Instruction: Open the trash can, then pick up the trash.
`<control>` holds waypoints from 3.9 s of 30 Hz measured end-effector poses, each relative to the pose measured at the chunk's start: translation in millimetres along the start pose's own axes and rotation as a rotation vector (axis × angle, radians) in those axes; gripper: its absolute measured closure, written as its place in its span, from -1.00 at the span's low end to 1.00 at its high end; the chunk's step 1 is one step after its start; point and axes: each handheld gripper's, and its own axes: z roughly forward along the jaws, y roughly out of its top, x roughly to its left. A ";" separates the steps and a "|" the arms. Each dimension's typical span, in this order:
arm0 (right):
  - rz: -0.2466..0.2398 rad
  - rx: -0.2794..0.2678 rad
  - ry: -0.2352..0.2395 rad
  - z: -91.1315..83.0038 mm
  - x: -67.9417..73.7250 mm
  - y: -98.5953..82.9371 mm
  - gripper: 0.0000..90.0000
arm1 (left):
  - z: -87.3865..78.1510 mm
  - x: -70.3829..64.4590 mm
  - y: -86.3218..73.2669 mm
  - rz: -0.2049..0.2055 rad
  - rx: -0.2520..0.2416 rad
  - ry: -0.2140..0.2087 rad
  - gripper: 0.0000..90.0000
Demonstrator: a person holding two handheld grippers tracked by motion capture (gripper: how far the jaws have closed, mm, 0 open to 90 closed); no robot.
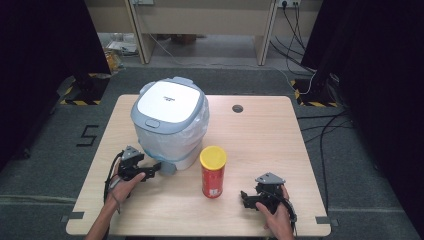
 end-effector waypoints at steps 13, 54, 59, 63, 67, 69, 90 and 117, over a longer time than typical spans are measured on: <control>-0.002 -0.002 -0.002 0.2 0.2 -0.1 -0.99 | 5.3 -1.1 -8.0 -0.038 -0.023 -0.017 -0.68; -0.004 -0.147 0.061 -19.2 0.3 -3.0 -0.66 | 10.1 -5.5 -9.9 0.011 0.044 -0.003 -0.68; -0.040 -0.179 0.095 -26.2 13.4 2.3 -0.65 | 9.6 -6.3 -10.0 0.017 0.043 0.002 -0.68; -0.077 -0.192 0.118 -28.0 26.2 6.9 -0.64 | 9.4 -6.9 -10.1 0.023 0.042 0.007 -0.68; -0.101 -0.215 0.144 -31.4 38.3 12.8 -0.65 | 9.6 -6.3 -9.9 0.021 0.041 0.003 -0.68; -0.117 -0.228 0.152 -32.1 43.3 15.7 -0.64 | 9.5 -6.6 -10.0 0.024 0.040 0.005 -0.68; -0.162 -0.341 0.260 -9.8 82.7 38.3 -0.66 | 9.3 -8.2 -10.2 0.032 0.035 0.015 -0.68; -0.122 -0.415 0.252 13.6 88.4 39.5 -0.47 | 9.1 -8.5 -10.2 0.036 0.034 0.017 -0.68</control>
